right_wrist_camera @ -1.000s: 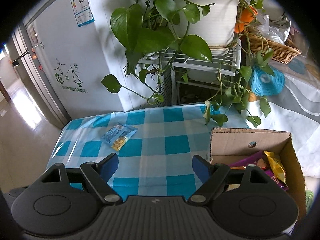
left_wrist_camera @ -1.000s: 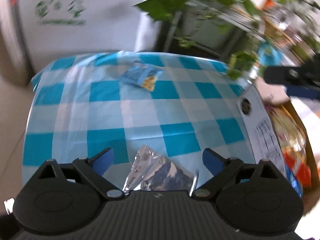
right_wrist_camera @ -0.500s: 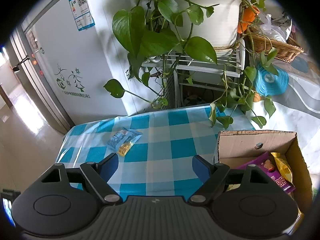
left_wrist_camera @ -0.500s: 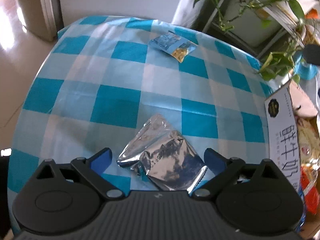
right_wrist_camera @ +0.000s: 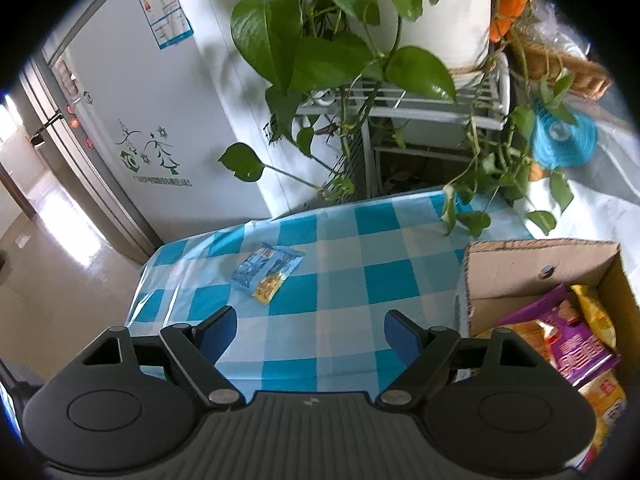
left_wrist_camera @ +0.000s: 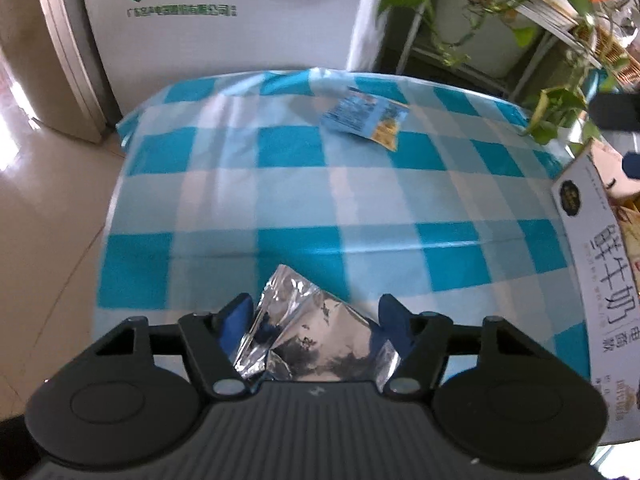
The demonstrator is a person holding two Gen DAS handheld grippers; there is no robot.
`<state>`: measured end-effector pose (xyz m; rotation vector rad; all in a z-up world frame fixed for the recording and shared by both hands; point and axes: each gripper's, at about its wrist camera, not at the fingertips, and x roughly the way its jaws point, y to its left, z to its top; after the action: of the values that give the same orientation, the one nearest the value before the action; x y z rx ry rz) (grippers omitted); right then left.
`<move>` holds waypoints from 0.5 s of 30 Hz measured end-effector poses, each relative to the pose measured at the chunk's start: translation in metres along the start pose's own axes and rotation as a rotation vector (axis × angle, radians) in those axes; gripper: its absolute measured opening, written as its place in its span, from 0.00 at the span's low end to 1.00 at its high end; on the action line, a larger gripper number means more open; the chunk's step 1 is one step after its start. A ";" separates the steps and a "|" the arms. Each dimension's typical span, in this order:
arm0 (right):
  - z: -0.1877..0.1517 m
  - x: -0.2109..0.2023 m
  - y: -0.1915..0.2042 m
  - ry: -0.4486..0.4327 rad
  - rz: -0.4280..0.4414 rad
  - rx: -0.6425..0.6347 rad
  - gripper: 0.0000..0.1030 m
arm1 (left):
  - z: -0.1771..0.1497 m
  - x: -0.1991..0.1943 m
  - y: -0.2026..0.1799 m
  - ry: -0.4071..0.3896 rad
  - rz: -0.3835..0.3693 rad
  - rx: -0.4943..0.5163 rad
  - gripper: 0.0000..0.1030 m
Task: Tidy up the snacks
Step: 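Lift silver foil bag with left tool while right tool moves over blue bag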
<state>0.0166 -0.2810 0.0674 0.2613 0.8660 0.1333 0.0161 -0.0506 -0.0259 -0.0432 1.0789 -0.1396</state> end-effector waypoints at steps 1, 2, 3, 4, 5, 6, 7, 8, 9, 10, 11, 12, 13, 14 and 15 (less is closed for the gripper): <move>0.000 0.003 0.001 0.005 0.000 0.003 0.83 | 0.003 -0.001 0.006 -0.006 0.002 -0.012 0.62; 0.000 0.006 0.003 0.010 -0.001 0.005 0.83 | 0.007 -0.001 0.013 -0.016 0.002 -0.029 0.60; 0.000 0.009 0.005 0.014 -0.001 0.007 0.83 | 0.010 -0.002 0.019 -0.027 -0.003 -0.046 0.60; 0.000 0.012 0.007 0.020 0.001 0.007 0.83 | 0.012 -0.001 0.025 -0.034 -0.016 -0.064 0.60; 0.000 0.015 0.009 0.026 0.003 0.007 0.83 | 0.014 -0.001 0.030 -0.036 -0.020 -0.082 0.60; 0.000 0.018 0.012 0.031 0.007 0.007 0.83 | 0.015 -0.001 0.034 -0.038 -0.025 -0.097 0.60; 0.000 0.021 0.014 0.037 0.011 0.009 0.83 | 0.016 -0.001 0.037 -0.042 -0.038 -0.103 0.62; 0.000 0.025 0.015 0.042 0.015 0.011 0.83 | 0.015 -0.001 0.039 -0.045 -0.059 -0.096 0.66; 0.000 0.028 0.017 0.048 0.019 0.015 0.83 | 0.014 -0.002 0.039 -0.046 -0.070 -0.086 0.68; 0.000 0.031 0.018 0.055 0.023 0.019 0.83 | 0.013 -0.002 0.037 -0.047 -0.079 -0.071 0.70; -0.001 0.035 0.019 0.063 0.028 0.026 0.83 | 0.011 -0.003 0.034 -0.049 -0.091 -0.043 0.72; -0.001 0.039 0.020 0.072 0.030 0.032 0.83 | 0.009 -0.004 0.031 -0.050 -0.102 -0.013 0.74; -0.001 0.044 0.022 0.080 0.030 0.036 0.83 | 0.007 -0.005 0.026 -0.048 -0.114 0.030 0.78; -0.002 0.048 0.024 0.087 0.031 0.038 0.83 | 0.004 -0.006 0.021 -0.046 -0.126 0.073 0.80; -0.002 0.053 0.025 0.096 0.034 0.038 0.83 | 0.002 -0.007 0.017 -0.045 -0.138 0.111 0.82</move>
<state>0.0487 -0.2446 0.0346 0.3074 0.9599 0.1623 0.0162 -0.0330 -0.0206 -0.0203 1.0214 -0.3213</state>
